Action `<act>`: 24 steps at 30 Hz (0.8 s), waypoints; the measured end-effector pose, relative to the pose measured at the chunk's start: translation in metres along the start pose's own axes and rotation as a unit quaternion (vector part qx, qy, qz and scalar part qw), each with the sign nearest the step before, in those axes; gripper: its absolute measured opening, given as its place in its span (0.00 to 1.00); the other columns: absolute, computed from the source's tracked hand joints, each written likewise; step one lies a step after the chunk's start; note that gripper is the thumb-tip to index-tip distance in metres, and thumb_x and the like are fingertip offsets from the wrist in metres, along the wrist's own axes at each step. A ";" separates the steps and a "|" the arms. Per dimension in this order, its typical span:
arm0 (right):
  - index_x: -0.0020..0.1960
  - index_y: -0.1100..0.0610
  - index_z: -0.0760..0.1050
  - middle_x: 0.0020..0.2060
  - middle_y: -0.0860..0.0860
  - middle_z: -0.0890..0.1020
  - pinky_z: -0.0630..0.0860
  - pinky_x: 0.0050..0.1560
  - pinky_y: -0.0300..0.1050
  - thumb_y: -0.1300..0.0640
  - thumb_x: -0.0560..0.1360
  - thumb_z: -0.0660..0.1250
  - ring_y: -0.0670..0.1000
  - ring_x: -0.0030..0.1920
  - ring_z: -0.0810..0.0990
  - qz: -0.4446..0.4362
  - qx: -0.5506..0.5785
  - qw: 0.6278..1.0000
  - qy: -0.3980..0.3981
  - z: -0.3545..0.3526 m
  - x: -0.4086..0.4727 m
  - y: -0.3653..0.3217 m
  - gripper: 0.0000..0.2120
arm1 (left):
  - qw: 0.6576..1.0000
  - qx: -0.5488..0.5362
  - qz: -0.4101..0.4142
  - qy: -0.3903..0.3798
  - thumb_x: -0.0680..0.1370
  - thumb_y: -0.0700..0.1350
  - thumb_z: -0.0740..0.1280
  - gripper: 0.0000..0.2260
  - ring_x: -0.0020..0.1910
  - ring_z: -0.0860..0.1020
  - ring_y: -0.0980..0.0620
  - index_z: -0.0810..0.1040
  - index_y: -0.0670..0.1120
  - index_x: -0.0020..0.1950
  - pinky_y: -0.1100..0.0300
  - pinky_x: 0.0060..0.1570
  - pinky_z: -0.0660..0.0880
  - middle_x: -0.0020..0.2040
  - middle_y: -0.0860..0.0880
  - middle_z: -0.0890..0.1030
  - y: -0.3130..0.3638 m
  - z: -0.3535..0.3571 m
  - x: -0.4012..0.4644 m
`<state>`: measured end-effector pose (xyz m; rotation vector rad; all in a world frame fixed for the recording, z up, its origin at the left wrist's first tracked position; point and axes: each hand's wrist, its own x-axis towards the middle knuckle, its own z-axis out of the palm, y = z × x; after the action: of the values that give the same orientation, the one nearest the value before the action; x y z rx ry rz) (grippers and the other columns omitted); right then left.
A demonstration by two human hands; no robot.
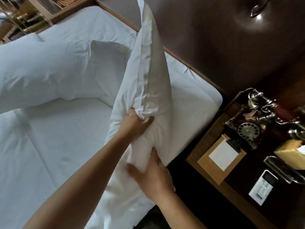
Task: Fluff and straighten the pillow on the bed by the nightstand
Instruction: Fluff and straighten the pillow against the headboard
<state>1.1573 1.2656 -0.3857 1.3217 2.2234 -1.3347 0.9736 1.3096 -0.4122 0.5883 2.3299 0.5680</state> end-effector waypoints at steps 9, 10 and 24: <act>0.83 0.60 0.48 0.72 0.55 0.73 0.73 0.65 0.51 0.34 0.73 0.66 0.57 0.69 0.76 -0.020 -0.089 0.996 0.019 0.018 0.005 -0.030 0.51 | 0.997 0.023 -0.023 0.070 0.72 0.74 0.69 0.57 0.77 0.67 0.32 0.44 0.43 0.84 0.38 0.74 0.68 0.82 0.34 0.59 0.018 -0.056 0.040; 0.83 0.61 0.49 0.71 0.55 0.75 0.74 0.63 0.50 0.36 0.74 0.65 0.58 0.67 0.77 -0.024 -0.103 0.994 0.030 0.020 0.004 -0.030 0.49 | 0.998 0.020 -0.034 0.054 0.71 0.75 0.68 0.58 0.78 0.67 0.33 0.44 0.42 0.84 0.41 0.74 0.68 0.82 0.33 0.59 0.017 -0.060 0.047; 0.59 0.57 0.74 0.51 0.62 0.84 0.73 0.49 0.53 0.45 0.81 0.59 0.67 0.54 0.82 -0.121 -0.228 0.966 0.009 -0.025 0.027 -0.031 0.17 | 0.989 0.101 0.072 0.081 0.84 0.62 0.58 0.26 0.61 0.79 0.33 0.80 0.39 0.60 0.48 0.57 0.74 0.61 0.33 0.81 -0.010 -0.054 0.084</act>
<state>1.1236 1.2959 -0.3691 0.9224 2.5609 -0.7948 0.8765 1.3347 -0.4217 0.8376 2.5320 0.4618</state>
